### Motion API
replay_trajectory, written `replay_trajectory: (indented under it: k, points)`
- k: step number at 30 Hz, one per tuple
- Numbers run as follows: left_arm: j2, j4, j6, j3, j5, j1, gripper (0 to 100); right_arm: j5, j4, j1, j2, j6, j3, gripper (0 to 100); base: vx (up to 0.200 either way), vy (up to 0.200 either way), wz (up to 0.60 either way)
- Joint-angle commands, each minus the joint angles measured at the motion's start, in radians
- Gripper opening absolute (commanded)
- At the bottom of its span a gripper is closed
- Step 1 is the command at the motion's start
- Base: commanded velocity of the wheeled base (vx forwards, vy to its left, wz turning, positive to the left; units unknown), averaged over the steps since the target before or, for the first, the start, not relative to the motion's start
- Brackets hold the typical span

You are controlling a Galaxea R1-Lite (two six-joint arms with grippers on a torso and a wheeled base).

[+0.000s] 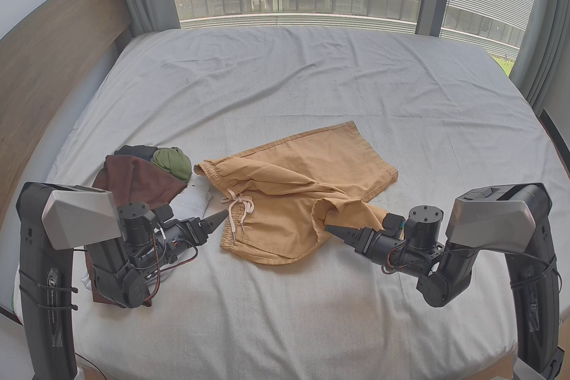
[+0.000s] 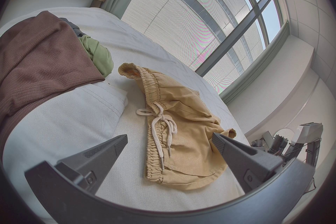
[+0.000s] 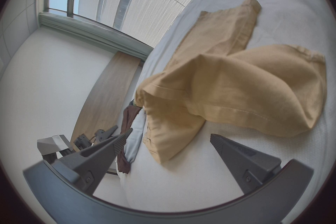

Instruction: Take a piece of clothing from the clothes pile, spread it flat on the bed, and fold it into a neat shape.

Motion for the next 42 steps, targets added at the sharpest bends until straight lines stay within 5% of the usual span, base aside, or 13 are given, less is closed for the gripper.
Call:
replay_trajectory:
  k: [1, 27, 28, 42]
  points:
    - [-0.001, -0.002, -0.001, 0.000, 0.000, 0.001, 100, -0.004, 0.028, -0.009, 0.068, 0.002, -0.059, 100, 0.000, 0.000, 0.00]
    - [-0.005, -0.002, 0.006, 0.002, 0.000, 0.001, 100, -0.140, 0.124, -0.030, 0.136, 0.022, -0.269, 100, 0.000, 0.000, 0.00]
    - [-0.004, -0.002, 0.013, 0.002, 0.000, 0.001, 100, -0.140, 0.123, -0.033, 0.136, 0.022, -0.269, 0, 0.000, 0.000, 0.00]
    - [-0.002, 0.000, 0.027, 0.000, 0.001, 0.005, 100, -0.165, 0.123, -0.036, 0.133, 0.022, -0.265, 0, 0.000, 0.000, 0.00]
